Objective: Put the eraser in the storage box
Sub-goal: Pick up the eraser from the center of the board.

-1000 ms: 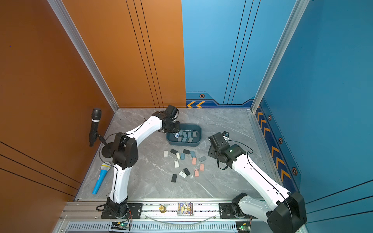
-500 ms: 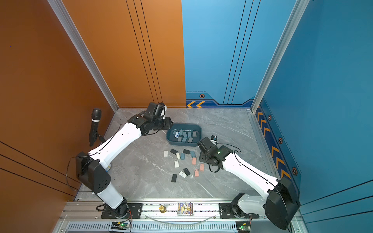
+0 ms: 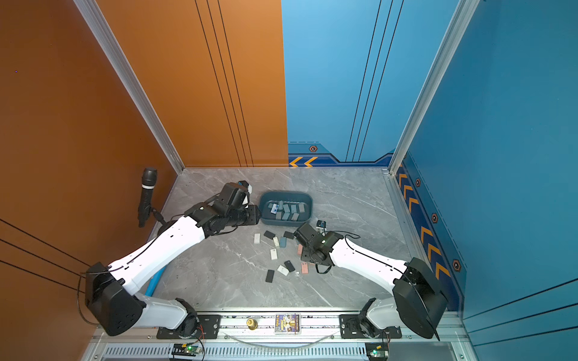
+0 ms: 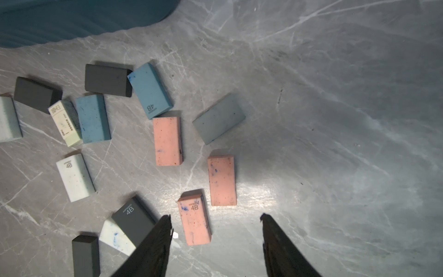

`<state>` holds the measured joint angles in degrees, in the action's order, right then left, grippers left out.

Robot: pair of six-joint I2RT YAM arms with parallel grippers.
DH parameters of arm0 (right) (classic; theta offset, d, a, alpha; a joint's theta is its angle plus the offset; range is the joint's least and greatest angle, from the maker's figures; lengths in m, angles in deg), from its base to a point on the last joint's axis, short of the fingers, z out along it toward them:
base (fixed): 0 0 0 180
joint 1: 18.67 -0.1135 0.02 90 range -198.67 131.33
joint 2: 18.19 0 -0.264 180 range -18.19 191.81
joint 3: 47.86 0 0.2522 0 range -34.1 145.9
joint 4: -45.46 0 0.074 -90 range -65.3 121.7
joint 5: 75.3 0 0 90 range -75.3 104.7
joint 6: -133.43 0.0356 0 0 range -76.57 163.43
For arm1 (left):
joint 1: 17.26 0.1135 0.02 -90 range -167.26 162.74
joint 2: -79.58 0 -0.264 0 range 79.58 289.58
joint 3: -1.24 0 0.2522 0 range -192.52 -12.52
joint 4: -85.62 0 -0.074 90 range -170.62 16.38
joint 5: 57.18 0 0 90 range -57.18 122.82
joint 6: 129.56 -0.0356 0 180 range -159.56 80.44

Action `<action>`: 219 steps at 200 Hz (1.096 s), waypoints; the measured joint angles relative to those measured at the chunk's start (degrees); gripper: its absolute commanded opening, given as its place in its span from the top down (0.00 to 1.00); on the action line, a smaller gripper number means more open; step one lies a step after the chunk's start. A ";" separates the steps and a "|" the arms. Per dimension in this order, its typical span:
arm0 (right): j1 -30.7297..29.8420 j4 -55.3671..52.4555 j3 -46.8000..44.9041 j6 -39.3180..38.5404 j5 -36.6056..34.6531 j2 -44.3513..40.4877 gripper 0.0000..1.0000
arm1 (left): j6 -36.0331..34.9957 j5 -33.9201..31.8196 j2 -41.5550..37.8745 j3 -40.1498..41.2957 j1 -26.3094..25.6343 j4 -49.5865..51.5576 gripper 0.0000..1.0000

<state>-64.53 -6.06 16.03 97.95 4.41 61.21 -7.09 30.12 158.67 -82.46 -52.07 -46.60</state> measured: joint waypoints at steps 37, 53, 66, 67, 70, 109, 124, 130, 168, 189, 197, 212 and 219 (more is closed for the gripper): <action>-0.13 1.57 -1.53 0.24 0.17 1.44 0.39 | 1.68 -0.81 -3.15 4.22 -1.03 0.13 0.60; -0.24 2.38 -2.45 0.63 0.42 2.08 0.39 | 2.19 -1.01 -3.63 5.18 -1.44 0.26 0.60; -0.22 2.91 -2.84 0.87 0.70 2.69 0.39 | 2.75 -1.20 -3.80 5.73 -1.77 0.39 0.60; -0.22 2.93 -2.86 0.87 0.70 2.73 0.39 | 2.78 -1.20 -3.82 5.77 -1.79 0.39 0.60; -0.22 3.06 -2.91 0.90 0.79 2.89 0.39 | 2.82 -1.25 -3.87 5.86 -1.86 0.42 0.60; -0.22 4.94 -4.04 1.07 1.16 3.76 0.39 | 3.41 -1.38 -3.93 6.21 -2.40 0.55 0.60; -0.11 5.55 -4.22 1.07 1.27 4.00 0.39 | 3.41 -1.40 -3.93 6.21 -2.54 0.68 0.60; 0.04 5.81 -4.24 1.07 1.29 4.15 0.40 | 3.41 -1.40 -3.93 6.21 -2.67 0.68 0.60; 1.46 7.21 -4.42 1.03 1.79 5.44 0.42 | 3.43 -1.40 -3.65 6.21 -3.37 0.96 0.60; 2.27 7.63 -4.46 1.01 2.60 6.05 0.44 | 3.43 -1.40 -3.34 6.21 -3.52 1.07 0.60; 2.45 7.85 -4.46 0.98 2.67 6.32 0.45 | 3.45 -1.40 -3.26 6.21 -3.54 1.14 0.60; 2.73 8.15 -4.50 0.92 2.80 6.73 0.47 | 3.45 -1.40 -3.21 6.21 -3.54 1.16 0.60; 2.75 8.39 -4.59 0.90 2.80 6.84 0.48 | 3.43 -1.40 -3.21 6.21 -3.54 1.18 0.60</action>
<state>-61.78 2.34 11.44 98.85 7.21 68.05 -3.66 28.73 155.45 -76.25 -55.61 -45.42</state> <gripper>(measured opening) 0.535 0.401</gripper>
